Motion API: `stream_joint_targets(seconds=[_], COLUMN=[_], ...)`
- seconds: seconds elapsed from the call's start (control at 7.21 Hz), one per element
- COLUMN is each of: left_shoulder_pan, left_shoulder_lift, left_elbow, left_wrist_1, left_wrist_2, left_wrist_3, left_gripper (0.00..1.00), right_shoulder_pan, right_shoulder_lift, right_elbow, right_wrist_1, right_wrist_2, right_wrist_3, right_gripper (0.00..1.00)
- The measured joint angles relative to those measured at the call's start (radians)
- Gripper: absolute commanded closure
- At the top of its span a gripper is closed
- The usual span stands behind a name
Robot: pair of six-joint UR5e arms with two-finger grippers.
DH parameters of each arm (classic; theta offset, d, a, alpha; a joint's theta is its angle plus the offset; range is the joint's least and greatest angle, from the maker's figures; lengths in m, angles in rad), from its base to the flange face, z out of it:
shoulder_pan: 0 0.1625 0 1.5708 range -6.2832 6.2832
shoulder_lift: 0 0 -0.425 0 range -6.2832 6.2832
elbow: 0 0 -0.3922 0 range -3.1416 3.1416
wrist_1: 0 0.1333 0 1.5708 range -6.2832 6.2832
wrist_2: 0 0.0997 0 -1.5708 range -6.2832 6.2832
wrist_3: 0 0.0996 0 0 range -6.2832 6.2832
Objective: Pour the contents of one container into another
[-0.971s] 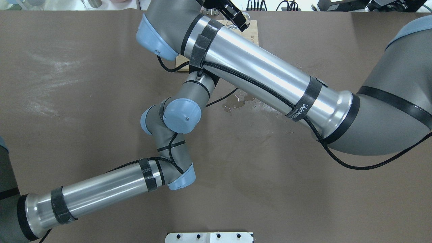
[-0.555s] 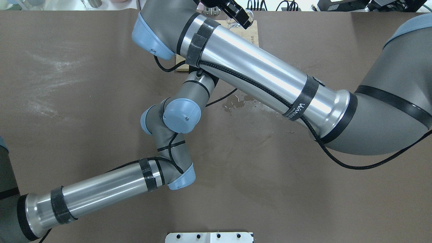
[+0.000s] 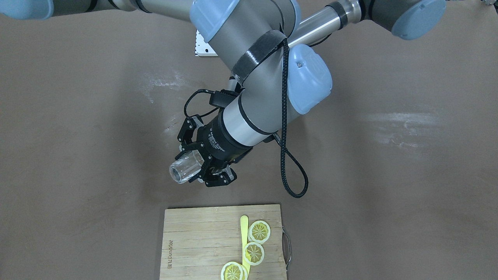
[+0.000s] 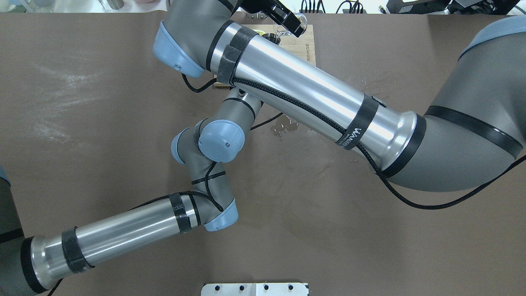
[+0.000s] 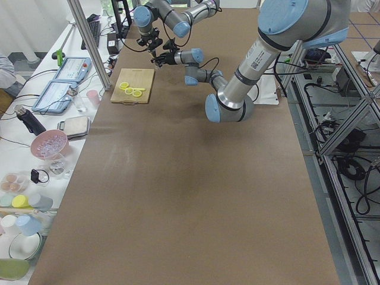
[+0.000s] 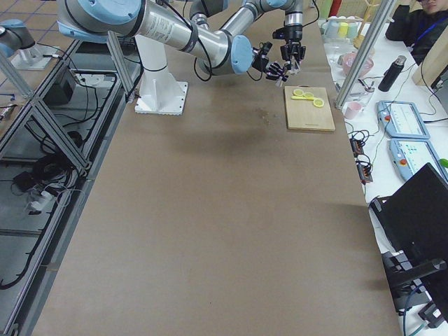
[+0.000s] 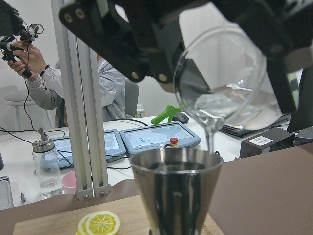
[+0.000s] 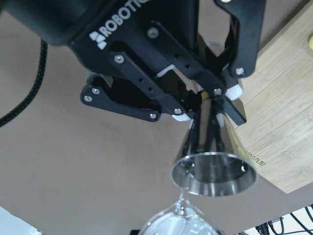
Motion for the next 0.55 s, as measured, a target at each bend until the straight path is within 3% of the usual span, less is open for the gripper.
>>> stream_joint_targets(seconds=[0.55], left_shoulder_pan=[-0.001], left_shoulder_lift=[0.003], left_elbow=[0.0], left_wrist_1=[-0.005], left_wrist_2=[0.001], left_wrist_3=[0.001], left_gripper=[1.0], right_shoulder_pan=[-0.01], right_shoulder_lift=[0.015], right_elbow=[-0.025], right_wrist_1=[0.002], right_wrist_2=[-0.016], right_wrist_3=[-0.012], right_gripper=[1.0])
